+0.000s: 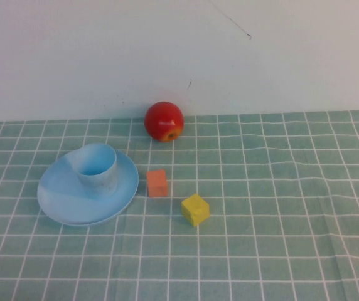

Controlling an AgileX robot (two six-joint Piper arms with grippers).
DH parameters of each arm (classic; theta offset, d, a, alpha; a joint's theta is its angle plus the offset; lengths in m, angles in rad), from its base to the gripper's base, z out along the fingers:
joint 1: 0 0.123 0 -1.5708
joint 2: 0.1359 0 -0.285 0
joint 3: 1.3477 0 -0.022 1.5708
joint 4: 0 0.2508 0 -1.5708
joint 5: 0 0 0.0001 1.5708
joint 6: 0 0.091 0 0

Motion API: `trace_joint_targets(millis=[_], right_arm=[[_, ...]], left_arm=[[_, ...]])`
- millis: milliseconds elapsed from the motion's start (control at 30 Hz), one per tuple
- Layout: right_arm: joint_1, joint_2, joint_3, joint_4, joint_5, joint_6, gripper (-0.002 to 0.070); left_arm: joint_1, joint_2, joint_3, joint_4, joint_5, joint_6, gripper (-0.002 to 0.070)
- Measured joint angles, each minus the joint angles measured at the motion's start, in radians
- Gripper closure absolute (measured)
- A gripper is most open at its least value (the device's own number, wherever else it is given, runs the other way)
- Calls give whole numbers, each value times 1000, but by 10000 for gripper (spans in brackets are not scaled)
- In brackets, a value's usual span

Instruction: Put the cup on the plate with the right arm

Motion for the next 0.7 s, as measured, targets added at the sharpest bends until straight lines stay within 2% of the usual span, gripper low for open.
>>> trace_joint_targets(millis=[433,533,700], right_arm=[[-28,0,2,63,-43,-47,673],[-13,0,4,16,-36,-46,673],[48,2,84,-169,-93,135,673]], left_arm=[[0,0,0,0,0,0,678],[0,0,0,0,0,0,678],[0,0,0,0,0,0,678]])
